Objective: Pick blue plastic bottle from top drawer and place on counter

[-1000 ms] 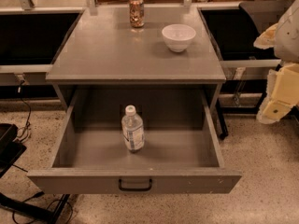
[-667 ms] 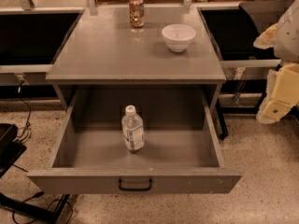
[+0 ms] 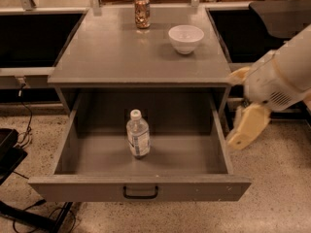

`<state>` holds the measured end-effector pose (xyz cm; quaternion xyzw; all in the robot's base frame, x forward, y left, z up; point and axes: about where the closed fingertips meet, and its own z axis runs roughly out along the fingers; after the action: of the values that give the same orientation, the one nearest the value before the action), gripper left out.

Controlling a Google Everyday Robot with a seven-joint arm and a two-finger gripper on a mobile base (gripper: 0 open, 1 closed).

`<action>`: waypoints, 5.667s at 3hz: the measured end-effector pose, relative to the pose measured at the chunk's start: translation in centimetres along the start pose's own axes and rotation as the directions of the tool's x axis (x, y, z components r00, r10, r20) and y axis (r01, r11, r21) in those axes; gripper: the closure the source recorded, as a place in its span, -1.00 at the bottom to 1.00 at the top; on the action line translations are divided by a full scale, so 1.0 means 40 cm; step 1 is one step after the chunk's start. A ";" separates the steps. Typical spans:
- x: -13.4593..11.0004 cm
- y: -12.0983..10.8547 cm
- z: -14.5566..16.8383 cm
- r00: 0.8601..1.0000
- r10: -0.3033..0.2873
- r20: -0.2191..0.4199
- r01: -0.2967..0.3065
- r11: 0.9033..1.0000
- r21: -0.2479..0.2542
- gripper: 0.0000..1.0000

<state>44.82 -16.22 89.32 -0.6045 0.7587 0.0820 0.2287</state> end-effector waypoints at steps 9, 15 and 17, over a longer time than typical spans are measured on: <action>-0.246 -0.013 0.681 0.714 0.094 0.694 0.095 0.969 -0.230 -1.00; -0.672 -0.183 0.450 0.738 -0.009 0.675 0.236 0.940 -0.246 1.00; -0.932 -0.363 0.347 0.697 0.103 0.709 0.048 0.981 -0.189 1.00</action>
Offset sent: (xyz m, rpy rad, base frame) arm 0.0484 0.1889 -0.0898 0.7063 -0.0775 0.1222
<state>68.25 18.45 95.93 -0.5327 0.6073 0.3869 0.4448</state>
